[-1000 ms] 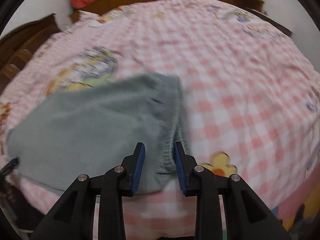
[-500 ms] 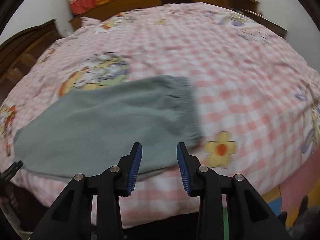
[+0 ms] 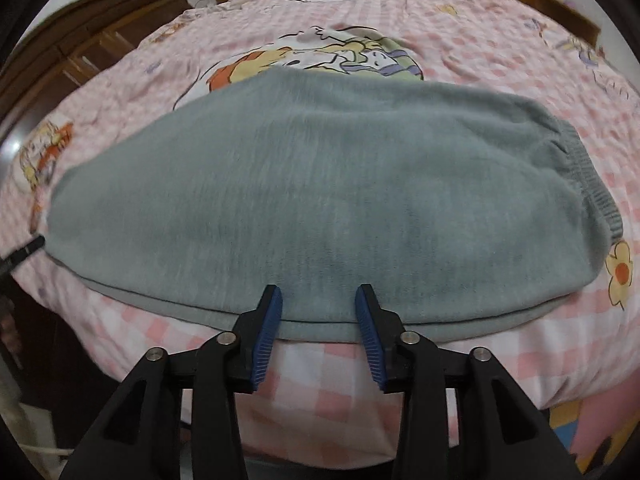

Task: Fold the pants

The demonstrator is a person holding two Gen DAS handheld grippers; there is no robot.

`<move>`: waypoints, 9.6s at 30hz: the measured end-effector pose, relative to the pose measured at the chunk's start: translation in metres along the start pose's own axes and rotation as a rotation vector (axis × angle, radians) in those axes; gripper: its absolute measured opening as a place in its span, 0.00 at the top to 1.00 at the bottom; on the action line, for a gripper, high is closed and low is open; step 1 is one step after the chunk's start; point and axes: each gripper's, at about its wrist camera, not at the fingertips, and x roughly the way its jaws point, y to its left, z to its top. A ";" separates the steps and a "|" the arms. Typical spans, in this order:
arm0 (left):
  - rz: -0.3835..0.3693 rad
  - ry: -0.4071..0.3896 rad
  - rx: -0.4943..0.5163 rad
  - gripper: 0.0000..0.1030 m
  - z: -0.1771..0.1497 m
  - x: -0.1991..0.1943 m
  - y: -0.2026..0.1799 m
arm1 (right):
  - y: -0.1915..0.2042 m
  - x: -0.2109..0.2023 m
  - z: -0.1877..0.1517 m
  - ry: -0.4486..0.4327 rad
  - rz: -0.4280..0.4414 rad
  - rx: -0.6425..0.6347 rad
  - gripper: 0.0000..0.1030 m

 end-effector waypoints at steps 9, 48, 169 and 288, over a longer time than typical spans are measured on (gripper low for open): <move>-0.006 -0.028 0.072 0.21 0.015 0.030 0.017 | 0.011 0.007 -0.010 -0.044 0.009 -0.052 0.29; -0.189 -0.057 0.027 0.81 0.026 0.060 0.010 | 0.019 0.014 -0.009 -0.065 0.006 -0.085 0.15; -0.244 0.026 0.153 0.34 0.013 0.039 -0.133 | 0.110 0.031 0.085 0.028 0.270 -0.147 0.91; -0.575 -0.055 0.176 0.89 0.054 0.031 -0.288 | -0.154 -0.081 0.062 -0.368 0.073 0.204 0.81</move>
